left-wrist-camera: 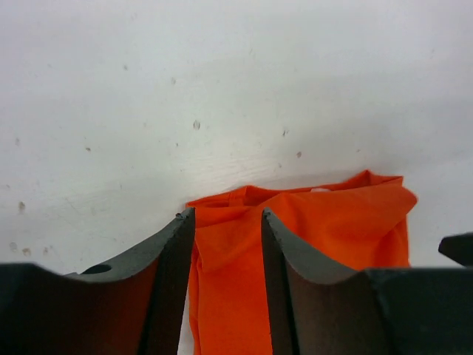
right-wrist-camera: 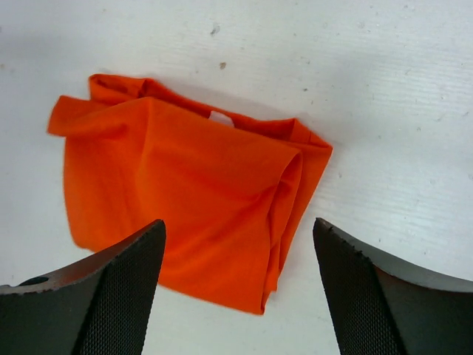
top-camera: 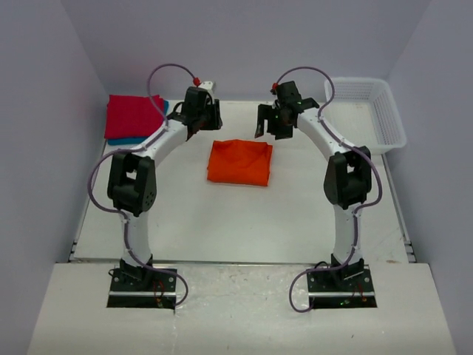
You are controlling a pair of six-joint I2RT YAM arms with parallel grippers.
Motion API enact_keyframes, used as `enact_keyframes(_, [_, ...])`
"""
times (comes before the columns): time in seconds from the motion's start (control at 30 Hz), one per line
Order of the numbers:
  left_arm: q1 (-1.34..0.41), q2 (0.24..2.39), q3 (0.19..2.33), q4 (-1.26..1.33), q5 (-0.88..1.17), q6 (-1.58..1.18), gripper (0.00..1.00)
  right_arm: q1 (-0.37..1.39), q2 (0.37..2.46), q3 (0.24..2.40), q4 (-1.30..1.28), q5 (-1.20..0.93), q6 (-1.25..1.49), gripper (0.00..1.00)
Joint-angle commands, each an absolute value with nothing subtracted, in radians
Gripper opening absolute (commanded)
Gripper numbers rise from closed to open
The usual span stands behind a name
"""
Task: Fold and stack the t-shirts
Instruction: Fold the long partially folded tshirt into a neat square, then smooth out wrinkles on the folded tshirt
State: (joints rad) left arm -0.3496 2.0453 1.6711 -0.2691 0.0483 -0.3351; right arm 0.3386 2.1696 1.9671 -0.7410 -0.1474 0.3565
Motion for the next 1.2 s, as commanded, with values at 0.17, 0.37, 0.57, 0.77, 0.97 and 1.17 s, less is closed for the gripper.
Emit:
enact_keyframes(0.17, [-0.356,1.825,1.568,-0.224,0.093,-0.317,0.42,0.370,1.922,1.760,-0.689,-0.230,0.347,0.20])
enact_keyframes(0.37, [-0.376,1.897,1.506,-0.198,0.201,-0.376,0.00,0.368,1.991,1.741,-0.673,-0.365,0.370,0.00])
enact_keyframes(0.57, [-0.385,1.974,1.500,-0.156,0.238,-0.391,0.00,0.380,2.095,1.770,-0.686,-0.368,0.388,0.00])
enact_keyframes(0.77, [-0.385,2.085,1.578,-0.189,0.195,-0.370,0.00,0.400,2.134,1.746,-0.696,-0.345,0.416,0.00])
enact_keyframes(0.97, [-0.377,2.206,1.718,-0.241,0.166,-0.345,0.00,0.423,2.131,1.683,-0.718,-0.302,0.452,0.00])
enact_keyframes(1.17, [-0.353,2.339,1.916,-0.301,0.178,-0.327,0.00,0.425,2.089,1.603,-0.724,-0.269,0.482,0.00])
